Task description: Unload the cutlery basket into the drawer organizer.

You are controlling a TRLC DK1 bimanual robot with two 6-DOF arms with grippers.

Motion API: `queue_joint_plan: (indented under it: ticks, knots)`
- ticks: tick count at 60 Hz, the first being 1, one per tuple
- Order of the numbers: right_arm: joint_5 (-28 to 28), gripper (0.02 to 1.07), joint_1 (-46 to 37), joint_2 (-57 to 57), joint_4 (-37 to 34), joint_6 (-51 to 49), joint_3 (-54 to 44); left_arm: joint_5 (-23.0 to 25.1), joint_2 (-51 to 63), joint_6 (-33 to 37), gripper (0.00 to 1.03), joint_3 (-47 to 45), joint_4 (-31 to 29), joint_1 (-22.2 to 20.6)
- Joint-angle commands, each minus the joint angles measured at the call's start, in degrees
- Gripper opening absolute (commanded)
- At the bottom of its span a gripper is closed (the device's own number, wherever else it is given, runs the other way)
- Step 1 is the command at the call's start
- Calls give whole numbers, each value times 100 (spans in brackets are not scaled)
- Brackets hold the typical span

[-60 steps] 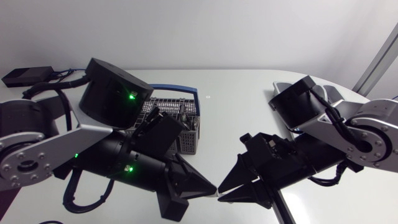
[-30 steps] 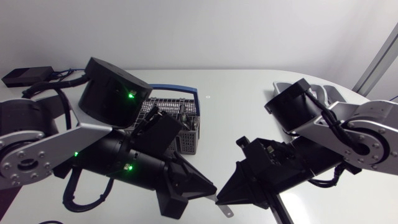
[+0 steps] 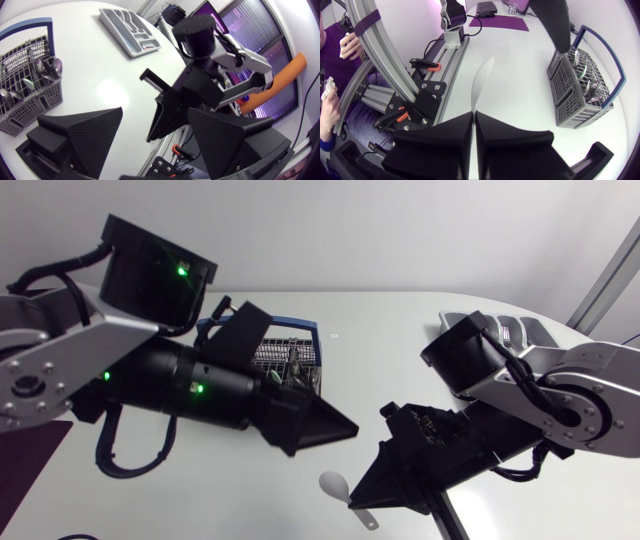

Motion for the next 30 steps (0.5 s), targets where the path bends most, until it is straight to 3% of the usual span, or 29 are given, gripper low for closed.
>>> queue_joint_plan:
  ticks: [1,8,30]
  knots:
    - [70,7,-123,64,-89,46,-29,-64,262,-386,98,377,-180,243]
    - [272,7,-369,20,-151,-42,-29,-547,552,-518,98,693,-645,560]
    - [747,7,-1573,-94,-573,-1026,-46,-1215,675,-509,98,834,-1269,1034]
